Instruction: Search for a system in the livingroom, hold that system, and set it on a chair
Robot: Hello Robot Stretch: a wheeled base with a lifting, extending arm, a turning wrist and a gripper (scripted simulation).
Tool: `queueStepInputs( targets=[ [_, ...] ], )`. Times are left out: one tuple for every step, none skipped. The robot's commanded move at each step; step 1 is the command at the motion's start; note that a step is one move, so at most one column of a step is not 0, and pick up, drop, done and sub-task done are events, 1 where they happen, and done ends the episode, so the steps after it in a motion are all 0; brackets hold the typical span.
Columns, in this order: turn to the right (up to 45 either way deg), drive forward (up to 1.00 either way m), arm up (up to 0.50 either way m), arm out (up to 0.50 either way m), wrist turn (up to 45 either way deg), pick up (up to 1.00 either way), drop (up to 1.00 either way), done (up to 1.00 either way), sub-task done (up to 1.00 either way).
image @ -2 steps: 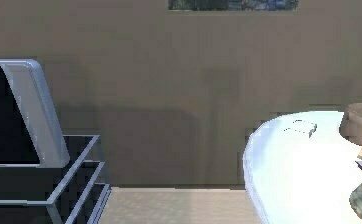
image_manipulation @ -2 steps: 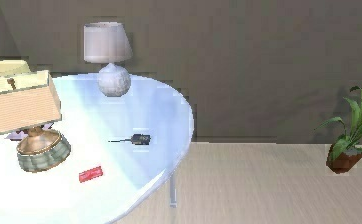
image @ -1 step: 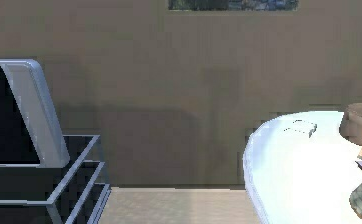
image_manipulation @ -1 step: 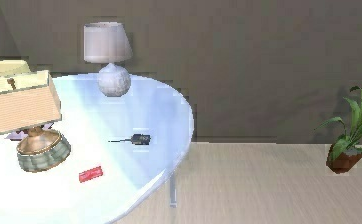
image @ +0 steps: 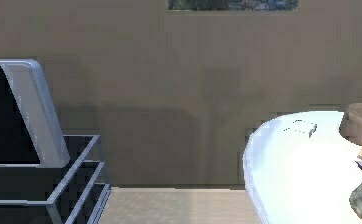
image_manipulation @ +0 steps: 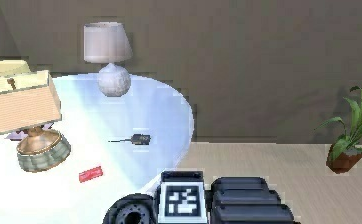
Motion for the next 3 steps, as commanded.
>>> queueStepInputs(
  targets=[
    [0.0,0.0,0.0,0.48,0.0,0.0,0.0,0.0,0.0],
    [0.0,0.0,0.0,0.0,45.0,0.0,0.0,0.0,0.0],
    [0.0,0.0,0.0,0.0,45.0,0.0,0.0,0.0,0.0]
  ],
)
